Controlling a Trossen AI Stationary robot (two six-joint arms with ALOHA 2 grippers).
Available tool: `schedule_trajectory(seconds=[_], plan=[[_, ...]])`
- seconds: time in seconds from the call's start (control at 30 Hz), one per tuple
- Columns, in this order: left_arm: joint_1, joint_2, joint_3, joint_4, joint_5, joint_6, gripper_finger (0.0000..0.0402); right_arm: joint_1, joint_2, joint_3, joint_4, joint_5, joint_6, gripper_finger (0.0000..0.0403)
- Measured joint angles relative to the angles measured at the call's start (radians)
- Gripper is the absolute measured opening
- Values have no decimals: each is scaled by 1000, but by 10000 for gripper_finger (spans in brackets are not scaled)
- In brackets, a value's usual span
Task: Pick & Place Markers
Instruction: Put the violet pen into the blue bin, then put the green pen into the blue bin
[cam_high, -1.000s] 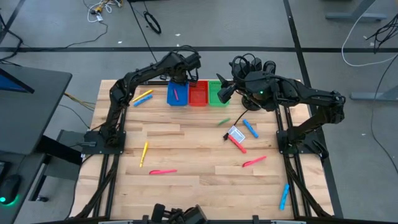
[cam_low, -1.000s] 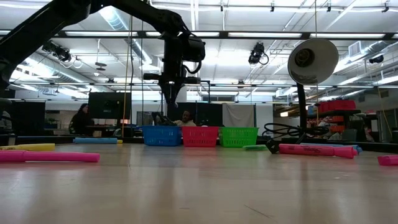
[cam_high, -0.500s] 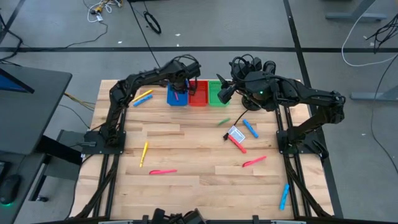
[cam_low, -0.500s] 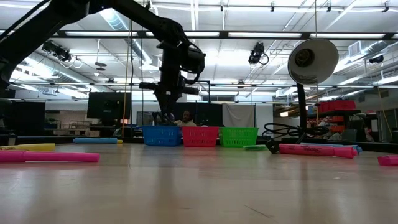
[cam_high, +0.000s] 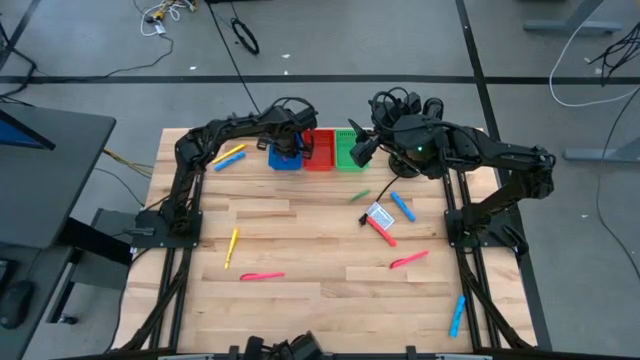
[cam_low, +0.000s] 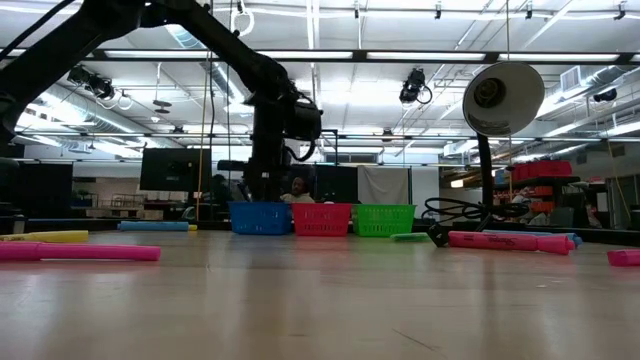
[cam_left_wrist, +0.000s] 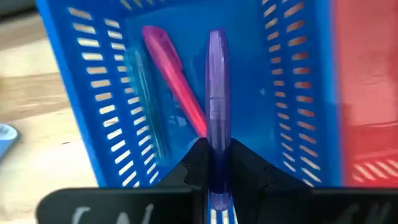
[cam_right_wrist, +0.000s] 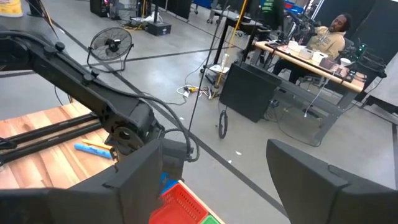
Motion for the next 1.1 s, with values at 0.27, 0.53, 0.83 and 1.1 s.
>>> schedule_trajectory(seconds=[0.27,0.53,0.83,1.1], plan=[[11,0,-42,62,45,0,41,-11,0,0,-1,1,-12,288],[12,0,-42,51,57,-2,121,-20,0,0,0,-1,-12,288],[16,-35,-42,75,28,10,250,-26,0,0,2,-2,-12,288],[33,-98,-27,80,78,-9,268,-26,0,0,2,-2,10,288]])
